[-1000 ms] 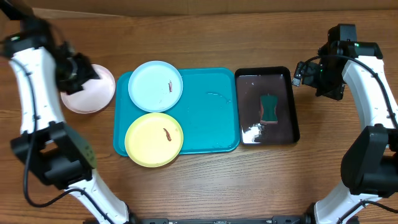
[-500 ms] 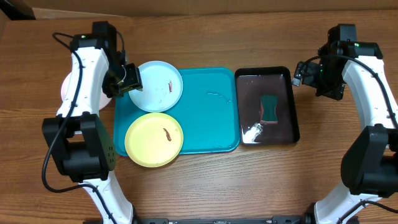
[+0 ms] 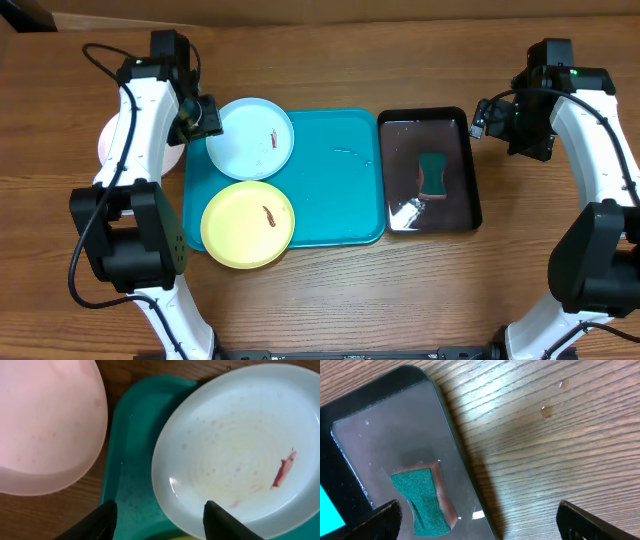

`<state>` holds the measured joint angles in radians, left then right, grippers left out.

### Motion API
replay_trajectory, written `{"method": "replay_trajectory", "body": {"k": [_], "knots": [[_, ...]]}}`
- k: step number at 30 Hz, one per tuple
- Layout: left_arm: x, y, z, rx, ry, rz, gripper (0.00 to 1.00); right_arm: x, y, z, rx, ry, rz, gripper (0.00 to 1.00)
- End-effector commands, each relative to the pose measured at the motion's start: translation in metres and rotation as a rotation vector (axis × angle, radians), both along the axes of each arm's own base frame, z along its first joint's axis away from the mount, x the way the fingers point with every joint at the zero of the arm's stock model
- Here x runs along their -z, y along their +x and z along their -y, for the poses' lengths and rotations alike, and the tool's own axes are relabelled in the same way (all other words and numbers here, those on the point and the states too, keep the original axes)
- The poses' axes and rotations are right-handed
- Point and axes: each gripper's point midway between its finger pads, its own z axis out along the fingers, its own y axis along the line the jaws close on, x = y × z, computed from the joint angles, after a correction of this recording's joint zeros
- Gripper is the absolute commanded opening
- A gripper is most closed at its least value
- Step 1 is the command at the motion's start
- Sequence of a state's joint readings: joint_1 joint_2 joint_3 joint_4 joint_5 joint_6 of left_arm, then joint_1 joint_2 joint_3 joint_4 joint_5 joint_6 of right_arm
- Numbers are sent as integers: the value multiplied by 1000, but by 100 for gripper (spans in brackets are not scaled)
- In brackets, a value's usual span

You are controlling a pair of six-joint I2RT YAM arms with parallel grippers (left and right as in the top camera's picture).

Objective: Clean dirty plates on tray and stack at the side
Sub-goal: 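Move the left gripper to the light-blue plate and grasp its rim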

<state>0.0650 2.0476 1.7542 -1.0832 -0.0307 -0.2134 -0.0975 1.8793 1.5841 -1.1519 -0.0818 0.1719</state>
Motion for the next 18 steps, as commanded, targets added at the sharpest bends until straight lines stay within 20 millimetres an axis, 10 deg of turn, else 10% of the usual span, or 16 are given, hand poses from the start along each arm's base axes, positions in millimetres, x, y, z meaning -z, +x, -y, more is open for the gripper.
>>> {"method": "replay_trajectory", "body": {"k": [1,18], "knots": [[12,-8,-5,-21,27,-14,57,-10,6,-2,0,6,33,100],[62,-9,6,-35,-34,25,33,-10,6,-2,0,6,33,100]]}}
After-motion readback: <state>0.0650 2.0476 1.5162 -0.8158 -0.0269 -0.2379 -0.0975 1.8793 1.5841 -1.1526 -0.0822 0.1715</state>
